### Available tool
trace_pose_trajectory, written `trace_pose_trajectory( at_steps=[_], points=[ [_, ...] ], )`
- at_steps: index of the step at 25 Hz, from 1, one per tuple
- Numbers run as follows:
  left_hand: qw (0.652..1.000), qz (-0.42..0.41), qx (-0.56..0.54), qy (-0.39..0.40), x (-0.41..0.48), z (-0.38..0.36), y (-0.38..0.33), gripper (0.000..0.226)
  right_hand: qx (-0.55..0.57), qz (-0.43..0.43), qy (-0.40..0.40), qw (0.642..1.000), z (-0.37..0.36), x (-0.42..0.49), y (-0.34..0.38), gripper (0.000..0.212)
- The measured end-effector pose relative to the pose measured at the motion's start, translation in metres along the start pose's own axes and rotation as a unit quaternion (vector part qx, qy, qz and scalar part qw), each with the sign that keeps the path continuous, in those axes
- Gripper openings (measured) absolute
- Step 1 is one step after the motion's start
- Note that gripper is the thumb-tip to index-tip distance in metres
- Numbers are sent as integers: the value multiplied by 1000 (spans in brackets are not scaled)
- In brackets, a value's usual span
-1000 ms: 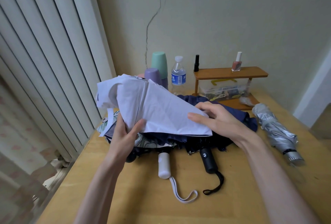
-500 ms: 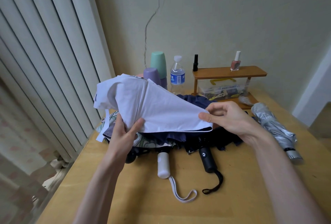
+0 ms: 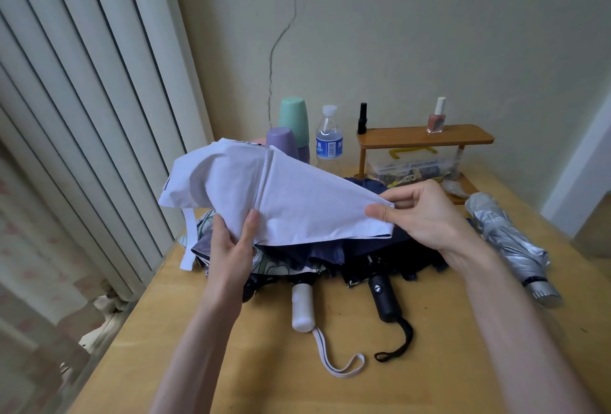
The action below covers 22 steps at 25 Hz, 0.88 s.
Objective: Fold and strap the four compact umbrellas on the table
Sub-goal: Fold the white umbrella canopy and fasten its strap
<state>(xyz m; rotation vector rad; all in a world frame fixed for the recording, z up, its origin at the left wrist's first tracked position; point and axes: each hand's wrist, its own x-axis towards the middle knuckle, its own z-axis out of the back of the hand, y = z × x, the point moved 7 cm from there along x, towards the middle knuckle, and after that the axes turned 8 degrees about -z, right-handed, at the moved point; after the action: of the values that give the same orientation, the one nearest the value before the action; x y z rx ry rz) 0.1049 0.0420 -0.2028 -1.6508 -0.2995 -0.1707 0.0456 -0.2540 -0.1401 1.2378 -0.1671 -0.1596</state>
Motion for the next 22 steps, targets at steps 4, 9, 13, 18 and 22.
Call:
trace_pose_trajectory(
  at_steps=[4,9,13,18,22],
  points=[
    [999,-23,-9,-44,-6,-6,-4,30,51,17,-63,997,7,-1,4,17],
    [997,-27,-5,-71,-9,-11,-5,37,94,-2,-64,994,9,1,1,31],
    [997,-30,14,-63,-7,-9,-6,31,91,-16,-77,993,9,0,-1,16],
    [996,30,3,89,-2,-13,3,73,133,102,-7,986,4,-21,51,17],
    [968,17,-13,248,-5,-19,-7,85,109,183,147,966,-25,-36,122,34]
  ],
)
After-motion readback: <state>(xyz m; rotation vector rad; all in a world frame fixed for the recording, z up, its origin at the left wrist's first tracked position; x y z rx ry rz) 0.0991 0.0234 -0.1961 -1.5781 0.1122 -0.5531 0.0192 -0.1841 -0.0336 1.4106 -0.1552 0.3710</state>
